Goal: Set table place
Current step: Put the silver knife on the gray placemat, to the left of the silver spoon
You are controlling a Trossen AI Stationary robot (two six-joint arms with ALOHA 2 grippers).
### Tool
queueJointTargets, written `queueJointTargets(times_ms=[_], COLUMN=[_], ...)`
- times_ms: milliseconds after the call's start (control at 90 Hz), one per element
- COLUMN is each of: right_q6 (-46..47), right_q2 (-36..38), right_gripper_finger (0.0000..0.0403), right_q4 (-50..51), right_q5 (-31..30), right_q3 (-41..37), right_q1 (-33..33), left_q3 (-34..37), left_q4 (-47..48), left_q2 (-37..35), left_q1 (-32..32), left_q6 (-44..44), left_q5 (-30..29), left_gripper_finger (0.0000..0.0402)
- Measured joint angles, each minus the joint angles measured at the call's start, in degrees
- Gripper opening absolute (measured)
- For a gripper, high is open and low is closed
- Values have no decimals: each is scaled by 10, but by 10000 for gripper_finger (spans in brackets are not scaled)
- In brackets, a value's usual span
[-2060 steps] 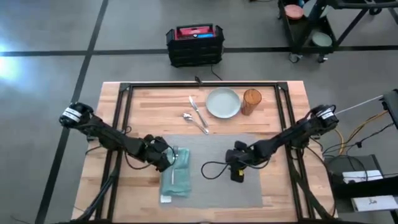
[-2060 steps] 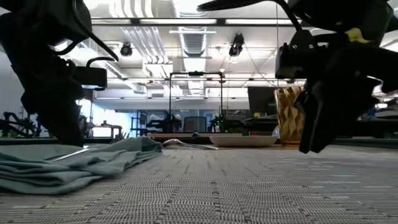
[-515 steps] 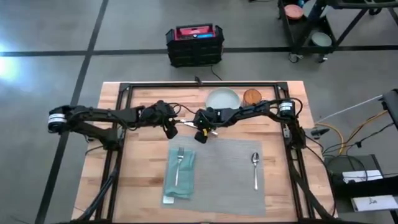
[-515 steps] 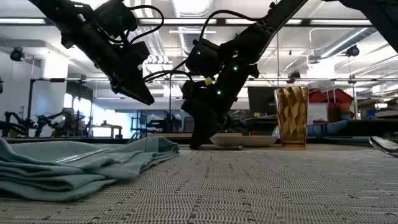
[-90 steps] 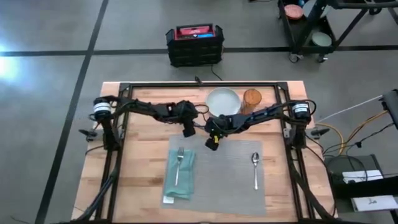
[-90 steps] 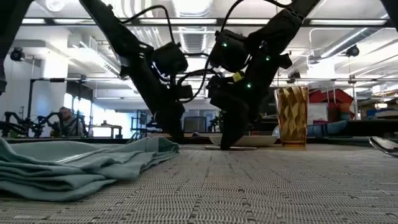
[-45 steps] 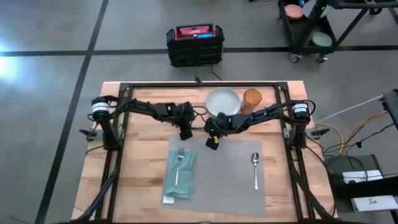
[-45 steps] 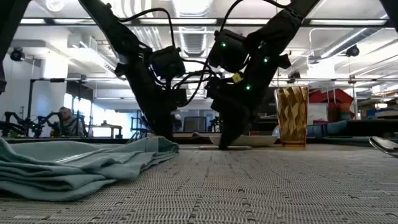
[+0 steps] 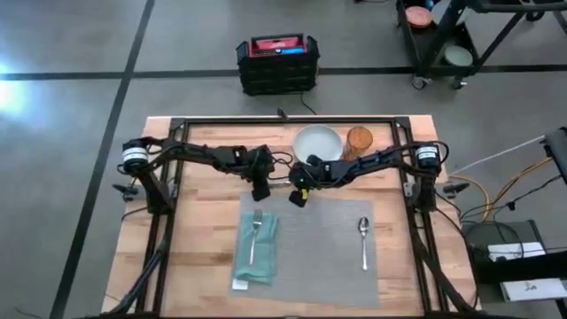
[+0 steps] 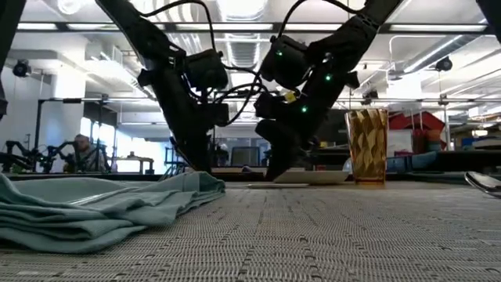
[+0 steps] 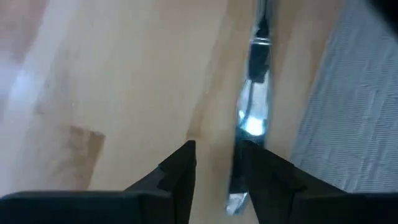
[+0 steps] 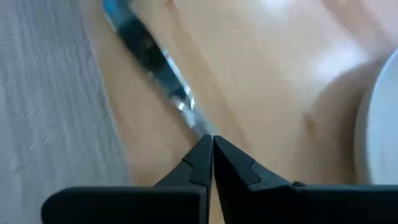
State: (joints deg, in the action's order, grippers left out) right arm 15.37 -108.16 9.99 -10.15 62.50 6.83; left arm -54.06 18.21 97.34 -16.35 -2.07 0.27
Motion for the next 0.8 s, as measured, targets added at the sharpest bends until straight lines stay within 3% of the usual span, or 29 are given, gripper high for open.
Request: queueJointTargets(times_ms=[211,800], right_q6=[77,52], right_q2=[11,-52], right_gripper_finger=[0,0], right_q4=[59,-109], right_q5=[26,-36], right_q3=[-7,-1], right_q1=[1,18], left_q3=[14,31], left_q4=[-32,-48], left_q2=[10,22], left_q1=[-5,0], left_q6=[15,-28], left_q5=[-8,37], left_gripper_finger=[114,114])
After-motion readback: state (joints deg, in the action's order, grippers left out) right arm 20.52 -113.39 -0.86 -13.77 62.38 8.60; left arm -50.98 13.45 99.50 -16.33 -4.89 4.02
